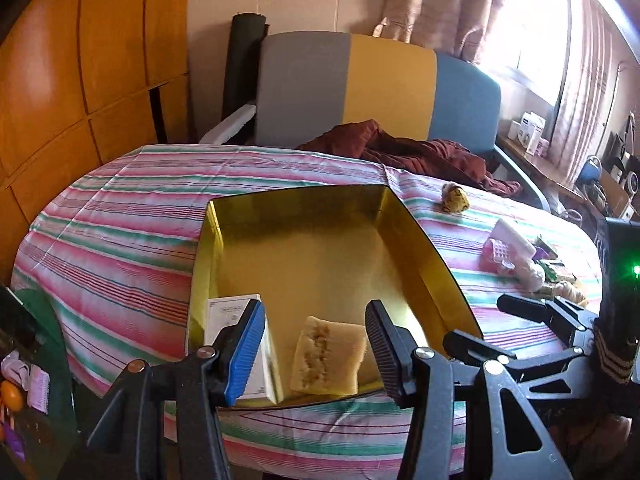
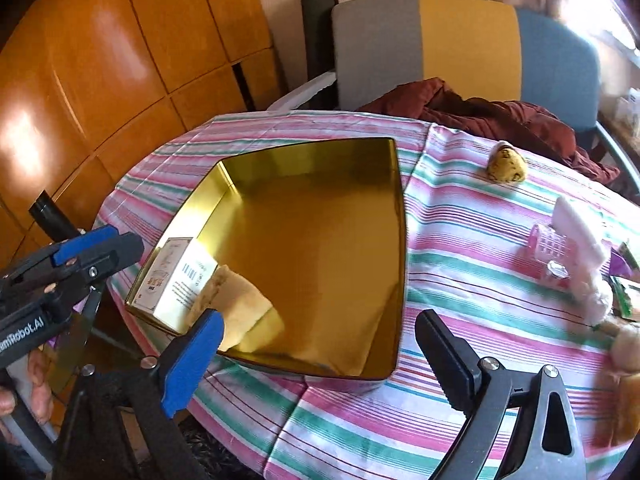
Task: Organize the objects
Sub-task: 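Reach the left tool to the pink hair roller and grasp it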
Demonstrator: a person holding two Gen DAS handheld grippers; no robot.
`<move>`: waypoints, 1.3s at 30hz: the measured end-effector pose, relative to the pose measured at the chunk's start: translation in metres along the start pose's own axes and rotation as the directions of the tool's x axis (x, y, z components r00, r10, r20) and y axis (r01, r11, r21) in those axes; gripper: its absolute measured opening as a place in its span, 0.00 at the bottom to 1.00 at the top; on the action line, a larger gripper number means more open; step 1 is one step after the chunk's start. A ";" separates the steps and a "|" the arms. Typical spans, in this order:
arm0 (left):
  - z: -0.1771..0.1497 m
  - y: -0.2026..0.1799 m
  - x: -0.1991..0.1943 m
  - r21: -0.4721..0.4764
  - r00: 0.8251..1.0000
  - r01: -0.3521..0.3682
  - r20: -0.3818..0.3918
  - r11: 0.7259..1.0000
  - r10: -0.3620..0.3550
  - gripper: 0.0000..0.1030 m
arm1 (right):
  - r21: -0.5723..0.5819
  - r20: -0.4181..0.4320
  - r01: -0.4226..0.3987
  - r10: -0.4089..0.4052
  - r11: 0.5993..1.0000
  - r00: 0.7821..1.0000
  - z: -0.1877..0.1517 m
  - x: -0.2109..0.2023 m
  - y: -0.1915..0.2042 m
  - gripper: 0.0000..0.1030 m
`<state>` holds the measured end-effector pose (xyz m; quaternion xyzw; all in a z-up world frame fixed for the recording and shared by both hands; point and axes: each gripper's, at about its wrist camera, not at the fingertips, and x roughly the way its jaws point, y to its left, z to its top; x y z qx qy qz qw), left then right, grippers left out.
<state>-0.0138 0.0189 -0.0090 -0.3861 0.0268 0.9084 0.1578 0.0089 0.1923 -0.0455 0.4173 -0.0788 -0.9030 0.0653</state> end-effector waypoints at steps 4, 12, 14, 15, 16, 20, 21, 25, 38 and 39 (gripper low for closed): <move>-0.003 -0.009 0.002 0.023 1.000 0.013 -0.012 1.000 -0.013 0.51 | 0.019 0.013 0.016 -0.016 1.000 1.000 -0.001 -0.003 -0.007 0.98; -0.007 -0.027 0.007 0.060 0.999 0.035 -0.040 0.998 -0.032 0.51 | 0.070 0.025 0.050 -0.051 0.996 0.998 -0.004 -0.009 -0.025 1.00; -0.007 -0.031 0.008 0.070 0.998 0.039 -0.044 0.997 -0.036 0.51 | 0.083 0.026 0.056 -0.058 0.995 0.998 -0.005 -0.010 -0.031 1.00; -0.007 -0.033 0.008 0.076 0.998 0.041 -0.045 0.996 -0.038 0.51 | 0.091 0.028 0.060 -0.063 0.994 0.998 -0.006 -0.011 -0.034 1.00; -0.006 -0.034 0.009 0.080 0.998 0.045 -0.047 0.996 -0.042 0.51 | 0.099 0.028 0.064 -0.067 0.993 0.997 -0.006 -0.012 -0.036 1.00; -0.007 -0.042 0.012 0.095 0.997 0.058 -0.059 0.994 -0.052 0.51 | 0.125 0.027 0.080 -0.084 0.989 0.996 -0.008 -0.013 -0.048 1.00; -0.007 -0.043 0.012 0.097 0.997 0.060 -0.062 0.993 -0.054 0.51 | 0.132 0.028 0.085 -0.089 0.988 0.996 -0.008 -0.014 -0.051 1.00; -0.008 -0.049 0.015 0.109 0.995 0.069 -0.074 0.992 -0.061 0.51 | 0.154 0.027 0.106 -0.111 0.982 0.993 -0.012 -0.016 -0.062 1.00; 0.001 -0.079 0.024 0.165 0.987 0.145 -0.100 0.976 -0.130 0.51 | 0.283 -0.027 0.201 -0.202 0.938 0.979 -0.037 -0.023 -0.118 1.00; 0.001 -0.082 0.025 0.169 0.986 0.151 -0.103 0.974 -0.134 0.51 | 0.297 -0.032 0.207 -0.207 0.932 0.978 -0.040 -0.025 -0.124 1.00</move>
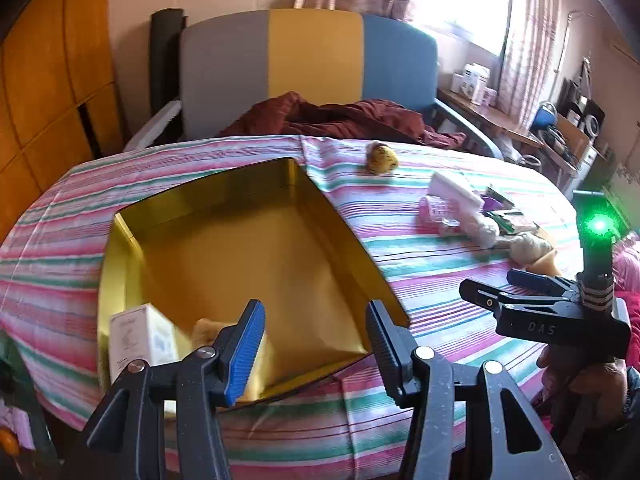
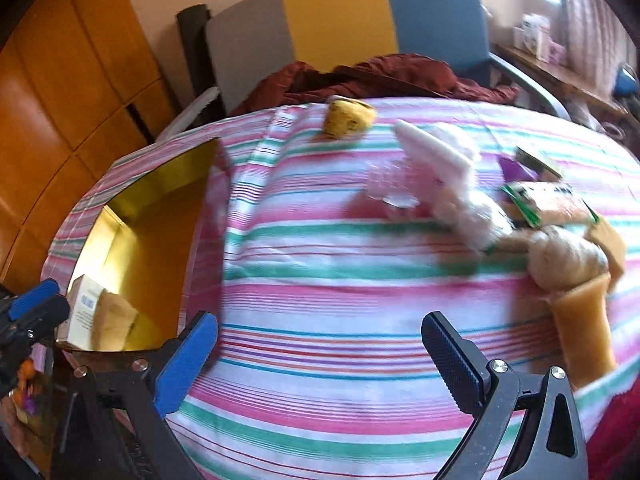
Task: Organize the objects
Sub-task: 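Reach the left tool to the pink hair roller and grasp it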
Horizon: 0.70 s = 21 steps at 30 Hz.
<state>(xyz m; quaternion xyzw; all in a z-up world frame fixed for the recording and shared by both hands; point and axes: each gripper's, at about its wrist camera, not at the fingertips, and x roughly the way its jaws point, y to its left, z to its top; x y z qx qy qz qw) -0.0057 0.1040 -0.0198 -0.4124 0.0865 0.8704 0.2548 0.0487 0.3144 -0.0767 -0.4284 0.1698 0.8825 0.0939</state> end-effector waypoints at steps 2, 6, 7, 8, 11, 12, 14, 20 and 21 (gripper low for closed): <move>0.004 -0.008 0.004 0.020 1.000 0.019 -0.007 1.000 -0.019 0.51 | 0.020 -0.002 0.015 -0.015 1.000 1.000 -0.001 -0.001 -0.010 1.00; 0.018 -0.029 0.017 0.066 0.998 0.063 -0.029 0.996 -0.061 0.51 | 0.050 0.004 0.045 -0.045 0.998 0.999 -0.001 -0.006 -0.030 1.00; 0.023 -0.035 0.021 0.072 0.996 0.083 -0.039 0.994 -0.080 0.51 | 0.056 0.005 0.052 -0.052 0.997 0.999 -0.001 -0.007 -0.034 1.00; 0.028 -0.040 0.026 0.075 0.994 0.101 -0.053 0.992 -0.098 0.51 | 0.062 0.006 0.059 -0.060 0.996 0.998 0.000 -0.008 -0.039 1.00; 0.042 -0.055 0.040 0.088 0.989 0.132 -0.074 0.987 -0.126 0.51 | 0.077 0.018 0.086 -0.087 0.993 0.996 0.006 -0.012 -0.054 1.00; 0.047 -0.062 0.046 0.097 0.988 0.137 -0.081 0.986 -0.129 0.51 | 0.080 0.022 0.091 -0.093 0.993 0.995 0.007 -0.014 -0.058 1.00; 0.057 -0.074 0.056 0.108 0.986 0.148 -0.090 0.983 -0.138 0.51 | 0.086 0.029 0.107 -0.110 0.991 0.994 0.012 -0.017 -0.067 1.00; 0.090 -0.114 0.097 0.114 0.972 0.205 -0.138 0.972 -0.188 0.54 | 0.081 0.077 0.167 -0.174 0.983 0.982 0.034 -0.034 -0.090 1.00; 0.093 -0.119 0.103 0.112 0.970 0.212 -0.146 0.971 -0.194 0.58 | 0.078 0.086 0.178 -0.185 0.981 0.979 0.038 -0.036 -0.093 1.00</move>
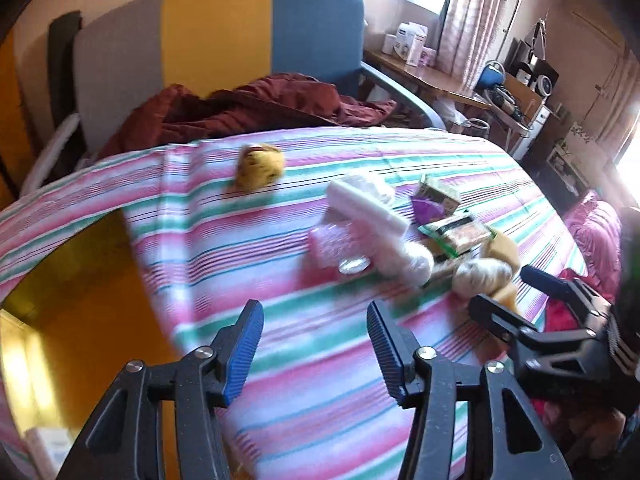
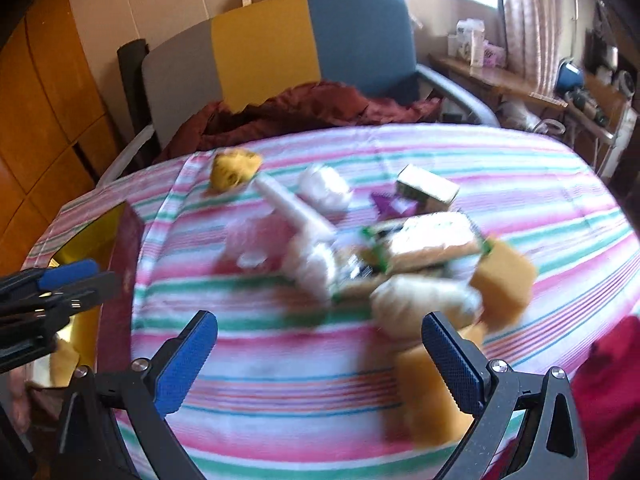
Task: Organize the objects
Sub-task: 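Reach the left tool to the pink hair roller and grasp it, then drop the pink roller into the tray with the left tool while the right grasps the white foam block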
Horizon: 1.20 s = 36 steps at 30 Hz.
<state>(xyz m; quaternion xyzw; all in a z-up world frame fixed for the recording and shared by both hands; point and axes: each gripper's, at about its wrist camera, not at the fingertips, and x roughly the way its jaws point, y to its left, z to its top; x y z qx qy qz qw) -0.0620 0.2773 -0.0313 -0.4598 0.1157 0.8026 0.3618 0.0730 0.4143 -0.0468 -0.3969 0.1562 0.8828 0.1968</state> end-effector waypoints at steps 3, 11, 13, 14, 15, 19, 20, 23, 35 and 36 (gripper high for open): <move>0.017 -0.010 0.030 -0.013 0.999 0.010 -0.044 1.000 -0.011 0.62 | -0.003 0.033 0.026 -0.026 1.000 0.999 0.013 -0.006 -0.015 1.00; 0.047 -0.020 0.087 -0.059 0.994 -0.019 -0.113 0.998 0.012 0.77 | 0.068 0.044 0.040 -0.043 0.997 0.998 0.025 0.000 -0.056 1.00; 0.054 -0.021 0.098 -0.077 0.992 -0.027 -0.124 0.997 0.017 0.78 | 0.077 0.037 0.032 -0.034 0.997 0.999 0.024 0.003 -0.059 1.00; 0.056 -0.021 0.103 -0.087 0.991 -0.026 -0.131 0.996 0.014 0.78 | 0.079 0.034 0.024 -0.027 0.997 0.999 0.024 0.004 -0.060 1.00; 0.059 -0.021 0.109 -0.098 0.990 -0.030 -0.137 0.995 0.016 0.79 | 0.080 0.031 0.017 -0.020 0.997 0.999 0.024 0.006 -0.060 1.00; 0.063 -0.021 0.128 -0.120 0.986 -0.049 -0.166 0.992 0.028 0.79 | 0.080 0.033 0.006 -0.009 0.997 0.999 0.023 0.005 -0.060 1.00; 0.062 -0.020 0.133 -0.125 0.984 -0.054 -0.177 0.991 0.031 0.79 | 0.080 0.036 0.003 -0.006 0.997 0.999 0.023 0.004 -0.060 1.00; 0.058 -0.011 0.141 -0.164 0.982 -0.013 -0.186 0.986 -0.018 0.66 | 0.079 0.037 -0.002 -0.001 0.997 0.999 0.022 0.004 -0.059 1.00; 0.041 0.008 0.098 -0.122 0.994 0.007 -0.108 0.992 -0.021 0.62 | 0.033 -0.008 -0.034 0.035 0.999 0.999 0.023 0.014 -0.041 1.00; 0.041 0.010 0.091 -0.122 0.995 0.009 -0.097 0.992 -0.021 0.62 | 0.030 -0.010 -0.045 0.045 0.999 0.999 0.026 0.014 -0.038 1.00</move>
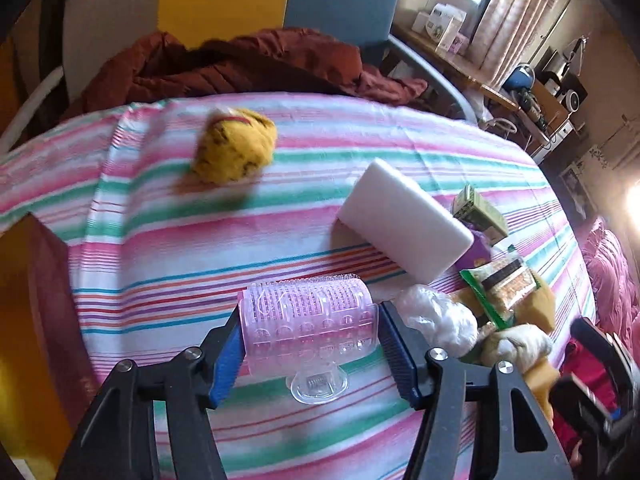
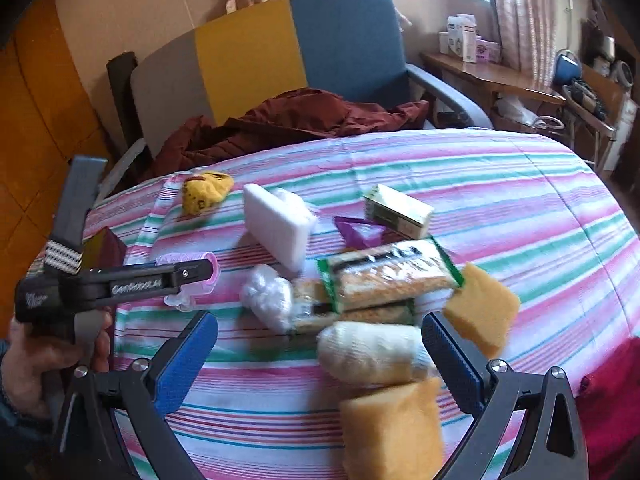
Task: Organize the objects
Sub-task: 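Drop the pink roller into the tray with the left tool while the right grasps the white foam block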
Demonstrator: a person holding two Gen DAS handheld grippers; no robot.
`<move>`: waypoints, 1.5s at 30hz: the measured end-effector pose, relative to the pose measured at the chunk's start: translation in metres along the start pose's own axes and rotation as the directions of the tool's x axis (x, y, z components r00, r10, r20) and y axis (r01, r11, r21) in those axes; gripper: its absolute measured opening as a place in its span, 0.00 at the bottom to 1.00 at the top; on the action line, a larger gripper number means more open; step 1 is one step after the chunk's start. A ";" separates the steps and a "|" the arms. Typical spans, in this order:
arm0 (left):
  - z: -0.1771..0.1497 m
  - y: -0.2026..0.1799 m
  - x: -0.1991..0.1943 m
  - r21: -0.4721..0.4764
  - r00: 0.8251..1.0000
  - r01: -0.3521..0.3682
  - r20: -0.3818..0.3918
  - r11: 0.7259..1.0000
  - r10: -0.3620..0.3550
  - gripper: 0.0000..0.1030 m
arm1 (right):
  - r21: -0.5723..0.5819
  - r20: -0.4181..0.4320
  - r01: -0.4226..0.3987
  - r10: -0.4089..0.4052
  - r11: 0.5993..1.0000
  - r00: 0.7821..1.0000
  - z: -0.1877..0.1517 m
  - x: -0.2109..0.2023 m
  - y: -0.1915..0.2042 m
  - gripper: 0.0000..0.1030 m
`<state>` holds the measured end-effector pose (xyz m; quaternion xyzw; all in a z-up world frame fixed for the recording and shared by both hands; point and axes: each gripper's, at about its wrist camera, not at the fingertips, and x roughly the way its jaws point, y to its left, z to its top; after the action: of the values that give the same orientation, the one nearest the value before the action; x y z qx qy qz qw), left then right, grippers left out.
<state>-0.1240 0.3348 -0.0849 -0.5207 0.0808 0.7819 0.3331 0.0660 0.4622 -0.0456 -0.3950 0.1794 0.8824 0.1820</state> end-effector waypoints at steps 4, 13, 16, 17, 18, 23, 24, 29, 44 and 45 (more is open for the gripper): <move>-0.005 0.006 -0.026 -0.001 0.999 0.019 0.040 1.000 -0.019 0.62 | -0.054 -0.012 -0.022 0.022 0.998 1.000 0.024 0.015 0.016 0.99; -0.021 0.021 -0.070 -0.008 0.994 0.048 0.102 0.999 -0.046 0.62 | -0.199 -0.120 0.038 -0.063 0.979 0.991 0.065 0.100 0.042 0.71; -0.027 0.031 -0.078 -0.027 0.993 0.050 0.104 0.998 -0.047 0.62 | -0.219 -0.181 0.027 -0.068 0.975 0.981 0.066 0.123 0.044 0.32; -0.029 0.036 -0.082 -0.035 0.993 0.051 0.107 0.998 -0.047 0.62 | -0.225 -0.191 0.022 -0.067 0.974 0.979 0.064 0.125 0.046 0.31; -0.030 0.039 -0.086 -0.040 0.993 0.048 0.111 0.998 -0.043 0.62 | -0.228 -0.185 0.020 -0.064 0.974 0.981 0.063 0.122 0.047 0.29; -0.038 0.054 -0.102 -0.062 0.991 0.034 0.128 0.997 -0.026 0.62 | -0.252 -0.095 0.030 -0.056 0.967 0.994 0.059 0.088 0.059 0.23; -0.040 0.057 -0.107 -0.065 0.991 0.028 0.133 0.997 -0.019 0.62 | -0.254 -0.078 0.036 -0.058 0.966 0.995 0.060 0.082 0.060 0.23; -0.051 0.083 -0.135 -0.088 0.987 -0.010 0.157 0.996 0.023 0.62 | -0.251 0.026 0.002 0.005 0.968 1.000 0.069 0.034 0.080 0.23; -0.078 0.253 -0.162 -0.262 0.941 -0.297 0.084 0.918 0.328 0.62 | -0.364 -0.125 -0.371 0.350 0.854 0.928 0.005 -0.007 0.222 0.23; -0.078 0.265 -0.160 -0.276 0.935 -0.315 0.076 0.908 0.347 0.63 | -0.370 -0.142 -0.382 0.355 0.847 0.924 -0.001 -0.004 0.232 0.23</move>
<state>-0.1876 0.0251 -0.0395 -0.4891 0.0441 0.8615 0.1287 -0.0381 0.2596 -0.0035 -0.4115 0.0782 0.9046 -0.0795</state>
